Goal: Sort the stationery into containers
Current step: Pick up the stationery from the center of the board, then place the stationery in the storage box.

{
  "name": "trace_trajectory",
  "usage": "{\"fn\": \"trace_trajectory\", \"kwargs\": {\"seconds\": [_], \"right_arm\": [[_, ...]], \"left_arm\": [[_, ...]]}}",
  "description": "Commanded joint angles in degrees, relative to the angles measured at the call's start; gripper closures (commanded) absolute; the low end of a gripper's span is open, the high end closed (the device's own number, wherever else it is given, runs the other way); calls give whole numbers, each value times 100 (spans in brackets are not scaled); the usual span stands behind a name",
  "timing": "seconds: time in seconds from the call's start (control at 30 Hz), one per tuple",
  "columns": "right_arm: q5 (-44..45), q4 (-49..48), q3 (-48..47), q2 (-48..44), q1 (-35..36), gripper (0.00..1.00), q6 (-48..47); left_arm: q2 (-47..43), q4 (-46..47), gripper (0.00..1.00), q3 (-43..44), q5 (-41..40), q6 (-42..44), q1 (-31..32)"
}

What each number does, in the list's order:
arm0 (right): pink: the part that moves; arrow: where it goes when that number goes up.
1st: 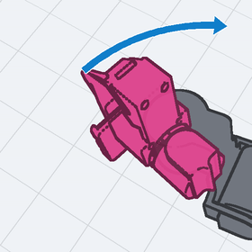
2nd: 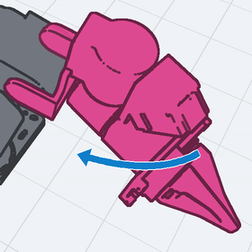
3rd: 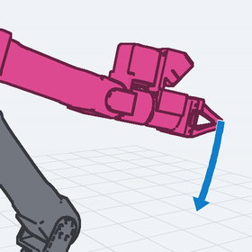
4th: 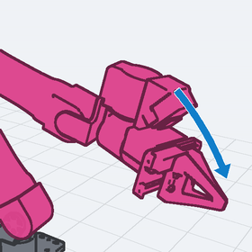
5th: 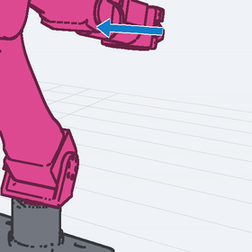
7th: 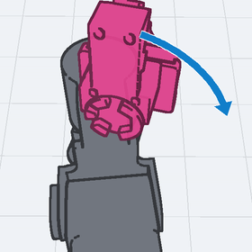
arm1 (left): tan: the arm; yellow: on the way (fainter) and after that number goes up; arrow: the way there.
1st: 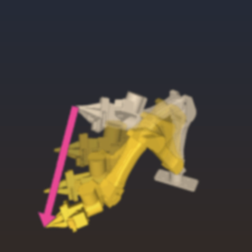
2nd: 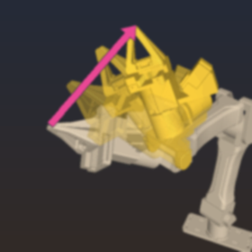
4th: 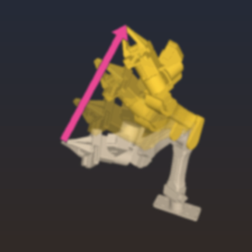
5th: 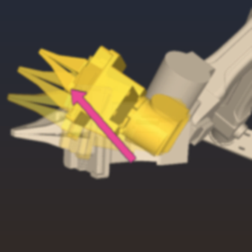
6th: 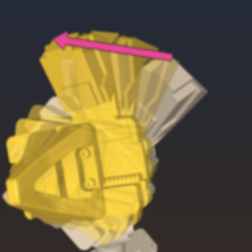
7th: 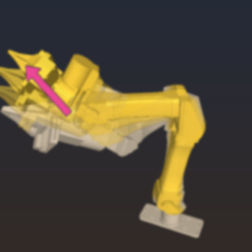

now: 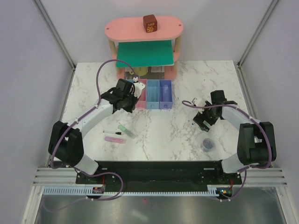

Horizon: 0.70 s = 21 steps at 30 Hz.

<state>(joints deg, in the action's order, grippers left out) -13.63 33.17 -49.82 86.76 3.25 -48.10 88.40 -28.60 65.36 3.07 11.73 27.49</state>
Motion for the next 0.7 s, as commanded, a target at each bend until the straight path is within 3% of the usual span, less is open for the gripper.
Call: {"fn": "trace_trajectory", "kwargs": {"seconds": [0.0, 0.37, 0.67], "right_arm": [[-474, -56, -19, -19, -105, 2, 125], [-641, -205, 183, -19, -131, 2, 441], [-369, -758, 526, -89, -237, 2, 766]], "left_arm": [[-244, -251, 98, 345, -131, 417, 20], [520, 153, 98, 1066, -746, 1121, -24], [863, 302, 98, 1585, -729, 1367, -173]]}}
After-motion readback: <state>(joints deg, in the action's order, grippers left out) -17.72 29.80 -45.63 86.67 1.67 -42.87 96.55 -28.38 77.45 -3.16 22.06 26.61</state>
